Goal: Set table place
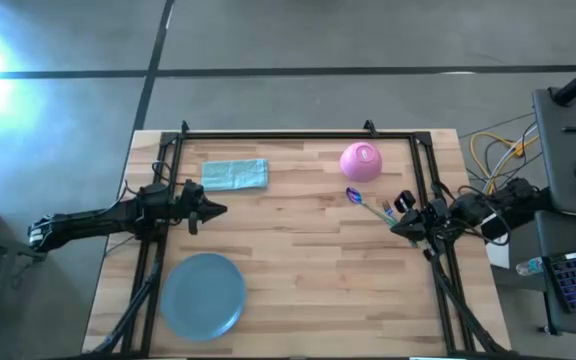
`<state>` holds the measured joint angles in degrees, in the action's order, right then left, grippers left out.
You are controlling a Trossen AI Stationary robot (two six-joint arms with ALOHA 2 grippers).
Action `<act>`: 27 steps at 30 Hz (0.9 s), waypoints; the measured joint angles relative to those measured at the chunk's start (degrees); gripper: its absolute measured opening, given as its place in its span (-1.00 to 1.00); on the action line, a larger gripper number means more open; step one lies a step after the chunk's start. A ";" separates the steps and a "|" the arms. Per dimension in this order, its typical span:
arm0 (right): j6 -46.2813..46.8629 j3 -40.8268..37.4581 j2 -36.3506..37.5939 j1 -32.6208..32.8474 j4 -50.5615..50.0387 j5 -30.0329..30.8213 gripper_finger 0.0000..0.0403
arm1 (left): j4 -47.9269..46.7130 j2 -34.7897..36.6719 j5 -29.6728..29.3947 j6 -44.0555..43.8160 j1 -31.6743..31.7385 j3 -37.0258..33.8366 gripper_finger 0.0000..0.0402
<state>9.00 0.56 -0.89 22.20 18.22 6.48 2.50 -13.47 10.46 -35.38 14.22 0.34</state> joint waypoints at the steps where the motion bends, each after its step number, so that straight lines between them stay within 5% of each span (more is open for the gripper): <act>1: 0.00 0.00 0.00 0.00 -0.02 0.02 -0.96 | 0.00 0.00 -0.02 0.00 0.02 0.00 -0.93; 15: 0.17 0.00 -0.04 0.00 0.81 1.58 -0.96 | 0.00 0.00 -0.01 0.00 0.00 0.00 -0.93; 24: 20.11 0.00 -0.39 -0.13 8.85 30.38 -0.96 | 0.00 0.00 -0.02 0.00 0.02 0.00 -0.93; 27: 29.82 0.00 -1.02 -0.75 9.46 35.19 -0.96 | 0.02 0.00 0.00 0.00 0.02 0.00 -0.93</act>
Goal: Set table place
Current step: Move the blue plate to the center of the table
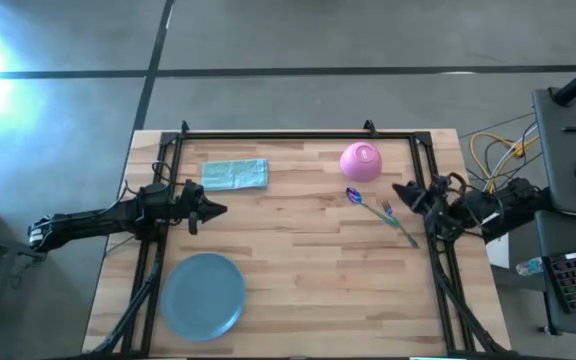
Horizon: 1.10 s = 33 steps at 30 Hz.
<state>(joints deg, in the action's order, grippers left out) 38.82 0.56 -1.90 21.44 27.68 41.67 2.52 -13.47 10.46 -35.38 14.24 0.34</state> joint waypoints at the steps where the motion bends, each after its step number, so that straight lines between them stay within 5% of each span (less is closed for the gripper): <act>1: 1.80 0.00 -0.45 -0.42 -0.15 0.61 -0.96 | -0.02 0.00 -0.02 0.00 0.00 0.00 -0.93; 15: 2.28 0.00 -1.60 -1.72 0.75 3.11 -0.96 | -0.02 0.00 0.00 0.08 0.00 0.00 -0.93; 21: -0.74 0.10 -3.48 -2.18 16.28 0.04 -0.96 | 1.88 0.00 -4.73 -0.20 -0.02 0.00 -0.93; 25: -8.44 4.89 -11.07 -2.16 24.38 -8.40 -0.96 | 4.20 -0.02 -4.98 -1.42 -0.02 0.00 -0.93; 27: -11.55 9.71 -16.77 -2.16 24.17 -9.13 -0.96 | 7.47 -0.02 -4.97 -9.31 -0.02 0.00 -0.93; 30: -19.03 17.37 -26.00 -2.16 23.80 -7.94 -0.96 | 16.05 -0.13 -10.28 -22.74 0.02 0.00 -0.93; 33: -31.52 25.11 -33.88 -2.26 23.70 -1.15 -0.96 | 21.16 -0.08 -15.63 -25.16 0.02 0.00 -0.93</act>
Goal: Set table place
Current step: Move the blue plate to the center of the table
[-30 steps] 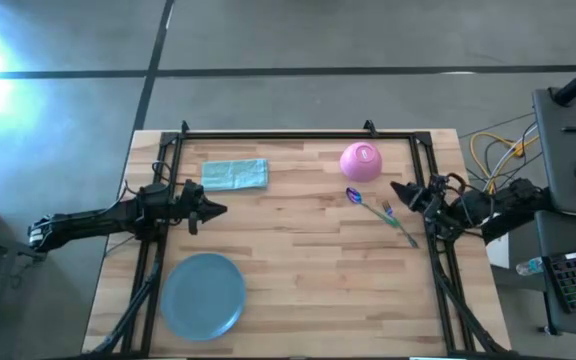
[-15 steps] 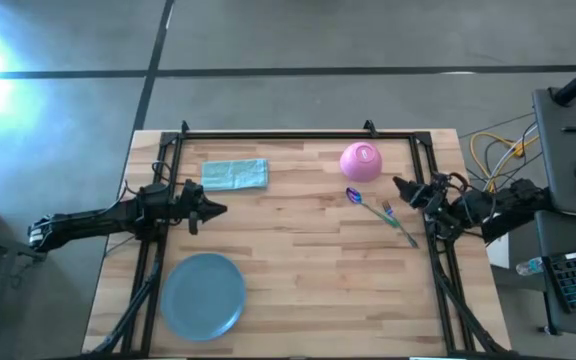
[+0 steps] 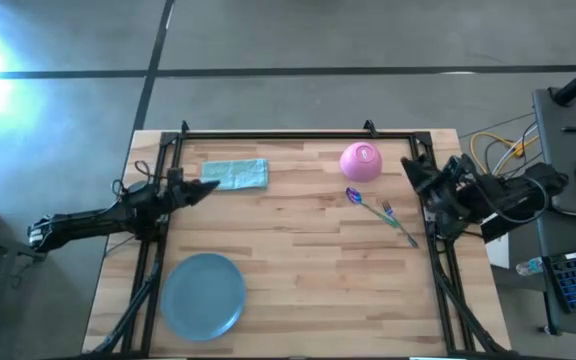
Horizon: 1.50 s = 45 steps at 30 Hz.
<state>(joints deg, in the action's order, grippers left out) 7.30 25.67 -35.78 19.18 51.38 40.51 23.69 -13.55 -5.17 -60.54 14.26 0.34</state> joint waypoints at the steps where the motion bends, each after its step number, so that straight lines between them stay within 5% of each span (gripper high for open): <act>1: -3.46 2.50 -2.11 0.00 -0.16 2.07 -0.96 | 1.60 0.10 -0.98 0.20 0.00 0.00 -0.93; 7: -15.69 14.89 -11.66 -0.09 -0.36 13.08 -0.96 | 10.03 0.09 -1.59 1.48 0.00 0.00 -0.93; 14: -25.82 21.03 -13.84 -0.11 -0.36 48.95 -0.96 | 10.36 -0.19 -4.81 10.26 -0.02 -0.02 -0.93; 36: -19.49 20.63 -15.30 1.97 -0.39 44.28 -0.96 | 16.63 -0.29 -7.26 10.41 -0.02 0.33 -0.93; 45: -19.53 20.53 -14.99 1.97 -0.61 37.53 -0.94 | 16.52 -0.29 -7.19 9.96 -0.02 0.37 -0.93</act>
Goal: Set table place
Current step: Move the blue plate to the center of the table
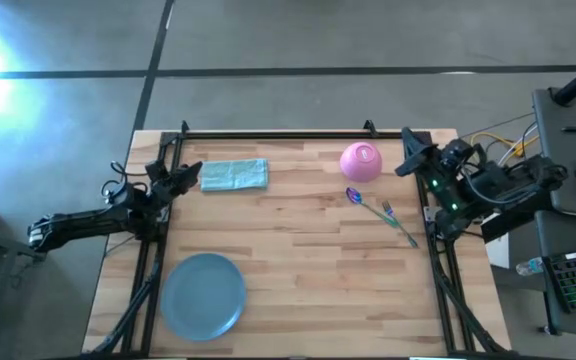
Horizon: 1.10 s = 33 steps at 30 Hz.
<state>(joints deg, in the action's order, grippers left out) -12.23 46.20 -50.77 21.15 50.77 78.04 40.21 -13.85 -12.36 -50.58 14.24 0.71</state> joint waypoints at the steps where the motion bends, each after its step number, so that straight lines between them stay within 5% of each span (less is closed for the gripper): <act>1: -0.19 0.00 0.30 0.00 0.04 -0.20 -0.92 | 0.04 0.00 0.00 -0.01 0.00 0.02 -0.93; 9: -3.25 -0.29 4.98 -0.01 -2.36 0.20 -0.66 | -0.14 -1.44 -0.09 -0.02 -0.02 -0.02 -0.93; 16: -0.82 -0.88 12.03 0.64 -10.84 6.44 -0.40 | -0.20 -6.18 -0.17 -0.14 -0.02 -0.04 -0.88; 25: 14.69 -2.51 15.09 1.60 -28.34 10.33 -0.42 | -0.09 -10.47 0.41 -0.27 -0.02 -0.04 -0.88; 33: 32.33 -3.20 14.38 1.44 -41.19 -1.52 -0.52 | 0.13 -10.71 1.79 -1.73 0.00 -0.01 -0.88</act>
<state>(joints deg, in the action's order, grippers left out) 20.10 43.00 -36.39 22.59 9.58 76.52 40.34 -24.56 -10.57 -52.31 14.24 0.70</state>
